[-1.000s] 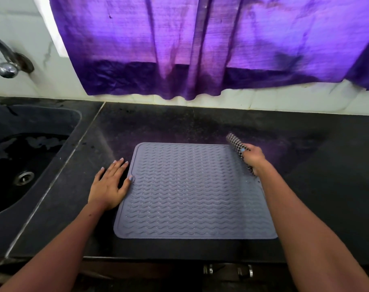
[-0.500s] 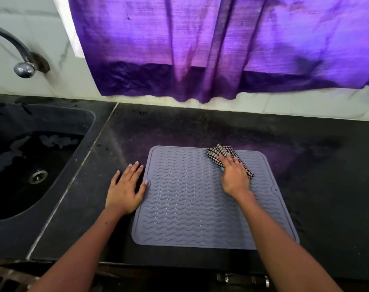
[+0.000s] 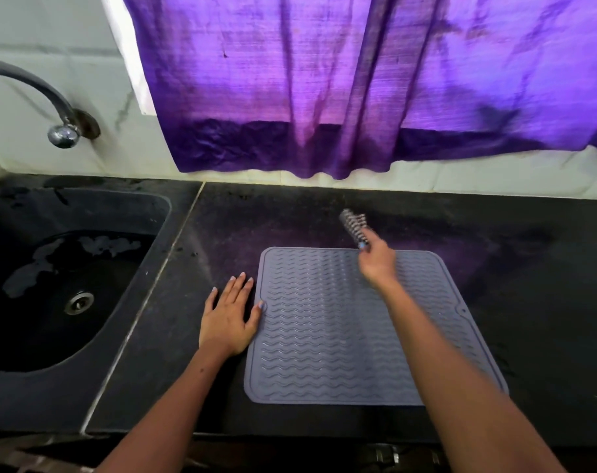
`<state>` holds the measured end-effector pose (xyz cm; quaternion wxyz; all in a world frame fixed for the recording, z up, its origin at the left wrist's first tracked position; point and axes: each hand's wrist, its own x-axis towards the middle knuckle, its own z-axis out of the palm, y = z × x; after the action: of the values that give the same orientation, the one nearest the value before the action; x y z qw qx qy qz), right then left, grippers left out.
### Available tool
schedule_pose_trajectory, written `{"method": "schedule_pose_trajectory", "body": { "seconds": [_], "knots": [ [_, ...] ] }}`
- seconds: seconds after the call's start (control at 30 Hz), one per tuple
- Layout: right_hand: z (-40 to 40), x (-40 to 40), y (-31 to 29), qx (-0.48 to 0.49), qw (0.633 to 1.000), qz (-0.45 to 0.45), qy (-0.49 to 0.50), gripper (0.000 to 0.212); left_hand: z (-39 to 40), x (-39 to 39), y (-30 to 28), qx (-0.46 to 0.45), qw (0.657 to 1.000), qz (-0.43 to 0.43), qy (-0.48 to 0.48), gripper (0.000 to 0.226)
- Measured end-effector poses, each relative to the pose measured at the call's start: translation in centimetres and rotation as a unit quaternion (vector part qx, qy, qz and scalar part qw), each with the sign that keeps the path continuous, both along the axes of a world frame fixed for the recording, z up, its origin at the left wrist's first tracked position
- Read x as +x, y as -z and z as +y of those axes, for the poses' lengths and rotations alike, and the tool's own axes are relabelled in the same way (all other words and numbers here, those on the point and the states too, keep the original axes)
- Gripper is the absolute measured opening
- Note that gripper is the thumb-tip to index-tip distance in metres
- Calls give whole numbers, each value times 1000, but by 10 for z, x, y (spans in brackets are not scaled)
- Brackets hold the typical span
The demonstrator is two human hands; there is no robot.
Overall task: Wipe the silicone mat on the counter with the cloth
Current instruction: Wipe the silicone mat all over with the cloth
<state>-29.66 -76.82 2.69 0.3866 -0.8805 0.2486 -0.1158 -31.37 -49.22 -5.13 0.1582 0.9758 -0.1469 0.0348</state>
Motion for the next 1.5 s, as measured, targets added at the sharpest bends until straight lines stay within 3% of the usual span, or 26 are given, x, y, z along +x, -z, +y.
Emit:
{"method": "schedule_pose_trajectory", "body": {
  "seconds": [0.1, 0.17, 0.37, 0.47, 0.6, 0.63, 0.7, 0.8, 0.93, 1.13, 1.2, 1.27, 1.4, 1.43, 1.5],
  "knots": [
    [33, -8, 37, -156, 976, 70, -135, 54, 0, 1, 2, 2, 1000, 5, 1, 81],
    [40, -13, 56, -252, 948, 105, -161, 61, 0, 2, 2, 4, 1000, 2, 1, 80],
    [32, -9, 57, -251, 953, 80, -153, 62, -1, 2, 3, 15, 1000, 6, 2, 78],
    [25, 1, 54, -178, 970, 74, -150, 56, 0, 2, 1, 14, 1000, 16, 6, 79],
    [19, 17, 26, 99, 995, 0, -30, 36, 0, 0, -1, 21, 999, 25, 8, 81],
    [23, 17, 21, 115, 993, -31, 0, 36, 0, 0, -2, 18, 999, 26, 8, 81],
    [44, 11, 15, 72, 996, -55, -7, 39, 0, 0, -2, 18, 999, 27, 9, 81],
    [81, 2, 30, -36, 991, -10, -128, 49, 0, 1, -1, 18, 999, 26, 12, 79],
    [102, -8, 60, -260, 940, 71, -209, 60, 0, 1, 0, 17, 1000, 18, 9, 77],
    [101, -1, 39, -315, 912, 127, -231, 67, -1, 0, -2, 25, 999, 19, 9, 76],
    [100, 2, 31, -315, 908, 137, -240, 66, -1, -1, -2, 26, 999, 19, 9, 76],
    [94, 9, 23, -249, 926, 146, -242, 60, -1, -1, -3, 21, 1000, 19, 10, 77],
    [74, 27, -12, 72, 980, 119, -142, 34, 0, -2, -5, 26, 999, 28, 13, 73],
    [75, 25, -16, 67, 983, 108, -131, 33, 0, -2, -6, 26, 999, 31, 13, 69],
    [88, 10, -19, -38, 980, 100, -167, 36, 0, -2, -6, 24, 999, 38, 12, 65]
  ]
}}
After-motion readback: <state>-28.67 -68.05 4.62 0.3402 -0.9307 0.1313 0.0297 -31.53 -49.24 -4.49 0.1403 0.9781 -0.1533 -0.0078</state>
